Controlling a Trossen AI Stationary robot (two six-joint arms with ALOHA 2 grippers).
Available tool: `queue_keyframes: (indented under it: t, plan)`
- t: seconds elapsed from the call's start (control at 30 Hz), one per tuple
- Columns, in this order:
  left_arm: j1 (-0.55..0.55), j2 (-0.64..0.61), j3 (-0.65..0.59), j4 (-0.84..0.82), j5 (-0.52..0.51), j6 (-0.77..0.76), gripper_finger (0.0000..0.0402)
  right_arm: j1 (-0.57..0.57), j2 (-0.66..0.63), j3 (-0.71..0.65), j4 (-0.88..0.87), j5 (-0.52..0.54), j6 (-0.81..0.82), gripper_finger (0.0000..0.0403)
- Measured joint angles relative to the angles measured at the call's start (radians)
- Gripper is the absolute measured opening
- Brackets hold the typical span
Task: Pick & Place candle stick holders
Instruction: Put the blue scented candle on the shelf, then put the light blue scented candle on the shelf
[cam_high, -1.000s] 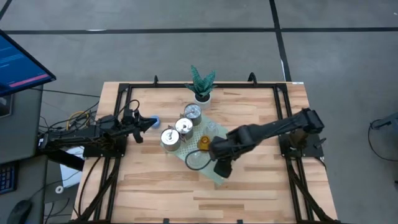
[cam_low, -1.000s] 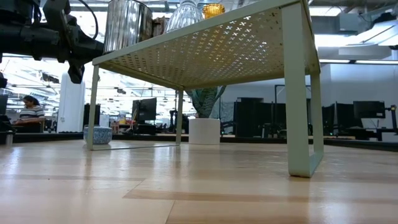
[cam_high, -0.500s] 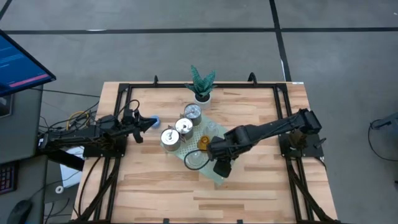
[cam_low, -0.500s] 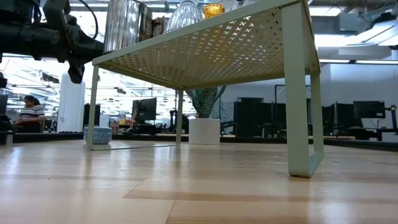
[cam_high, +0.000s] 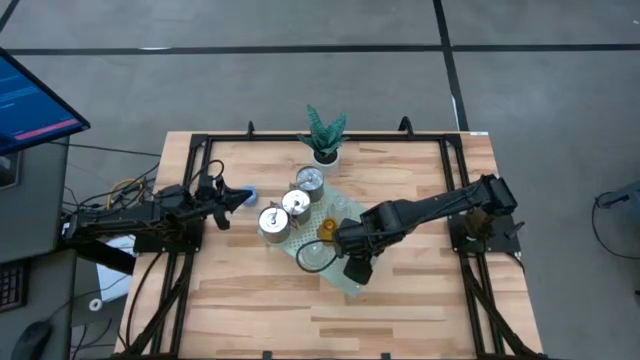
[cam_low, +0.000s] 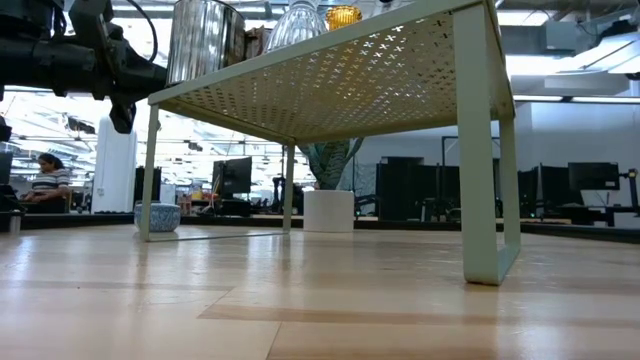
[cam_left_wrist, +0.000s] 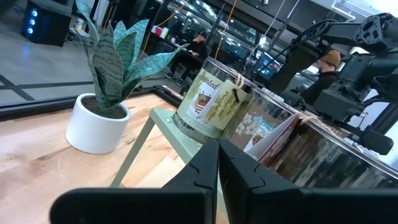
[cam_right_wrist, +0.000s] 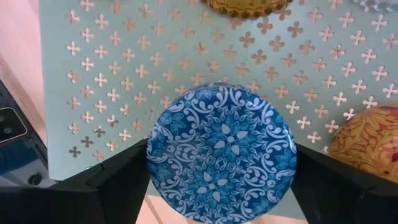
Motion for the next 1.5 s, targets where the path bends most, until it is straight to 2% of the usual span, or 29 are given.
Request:
queue_keyframes:
  t: [0.33, 0.7, 0.8, 1.0, 1.17, 1.33, 1.5]
  plan:
    - [0.000, 0.000, 0.000, 0.007, 0.000, 0.000, 0.0011, -0.023, -0.068, 0.000, -0.020, 0.000, -0.017, 0.0334]
    - [0.000, 0.000, 0.000, 0.007, 0.000, 0.000, 0.0011, -0.018, -0.281, 0.000, -0.014, 0.032, 0.008, 0.0330]
    - [0.000, 0.000, 0.000, 0.007, 0.000, 0.000, 0.0011, 0.008, -0.367, 0.000, 0.014, 0.119, -0.014, 0.0329]
    - [0.000, 0.000, 0.000, 0.008, 0.000, 0.000, 0.0011, 0.128, -0.577, 0.000, 0.068, 0.432, -0.136, 0.0330]
    - [0.000, 0.000, 0.000, 0.014, 0.000, 0.000, 0.0011, 0.241, -0.755, 0.000, 0.107, 0.643, -0.234, 0.0320]
    - [0.000, 0.000, 0.000, 0.015, 0.000, 0.000, 0.0011, 0.300, -0.915, -0.069, 0.189, 0.711, -0.324, 0.0311]
    - [0.000, 0.000, 0.000, 0.025, 0.000, -0.003, 0.0011, 0.330, -1.096, -0.300, 0.355, 0.675, -0.430, 0.0304]
